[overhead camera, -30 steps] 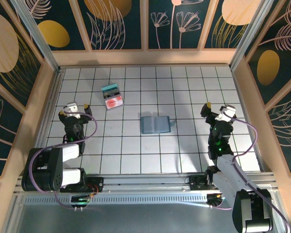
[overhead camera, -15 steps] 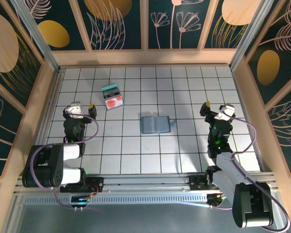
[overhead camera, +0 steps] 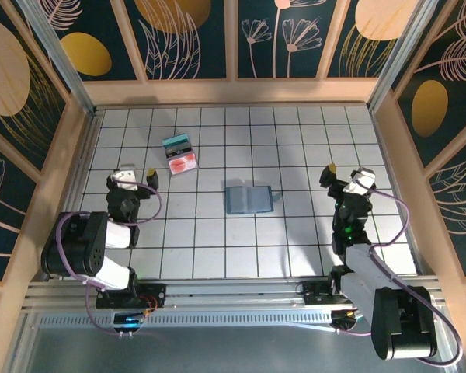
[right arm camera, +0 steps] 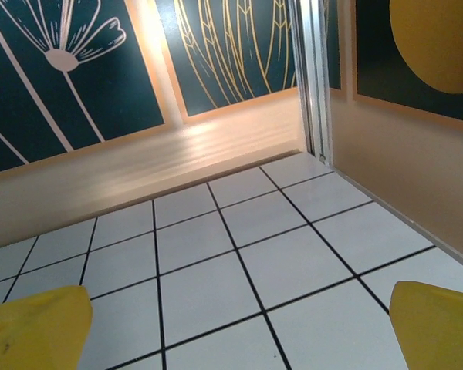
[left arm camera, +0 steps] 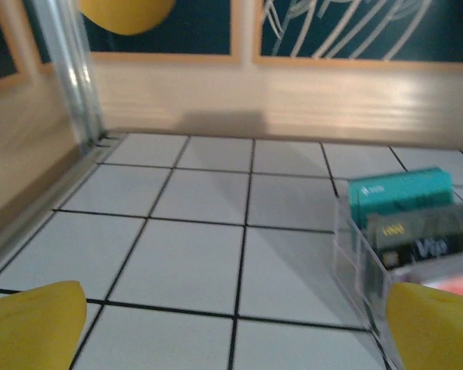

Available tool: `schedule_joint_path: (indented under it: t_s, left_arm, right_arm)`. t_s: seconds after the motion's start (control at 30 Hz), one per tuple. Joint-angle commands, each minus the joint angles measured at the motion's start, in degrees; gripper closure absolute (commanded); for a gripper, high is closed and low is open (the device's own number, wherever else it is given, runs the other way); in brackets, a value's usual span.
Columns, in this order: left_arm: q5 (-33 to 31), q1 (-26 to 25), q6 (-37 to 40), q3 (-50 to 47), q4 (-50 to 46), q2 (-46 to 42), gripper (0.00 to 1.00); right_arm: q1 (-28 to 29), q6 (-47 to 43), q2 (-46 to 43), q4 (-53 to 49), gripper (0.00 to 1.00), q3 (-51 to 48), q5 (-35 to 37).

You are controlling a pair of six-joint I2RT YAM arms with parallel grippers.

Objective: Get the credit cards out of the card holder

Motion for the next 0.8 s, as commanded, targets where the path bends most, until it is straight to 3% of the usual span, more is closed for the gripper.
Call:
schedule_joint_path:
  t_s: [0.0, 0.33, 0.77]
  left_arm:
    - [-5.1, -0.2, -2.3, 0.4, 0.7, 0.2, 0.01]
    - [-4.8, -0.2, -2.4, 0.2, 1.0, 0.1, 0.01]
    - [-4.9, -0.2, -2.4, 0.2, 1.0, 0.1, 0.01]
  right_arm:
    - [-1.0, -0.5, 2.0, 8.5, 0.01, -2.2, -1.1]
    - [-3.4, -1.8, 14.8, 26.8, 0.01, -4.7, -6.0]
    - [-7.1, -2.1, 31.0, 39.8, 0.01, -4.0, -12.7]
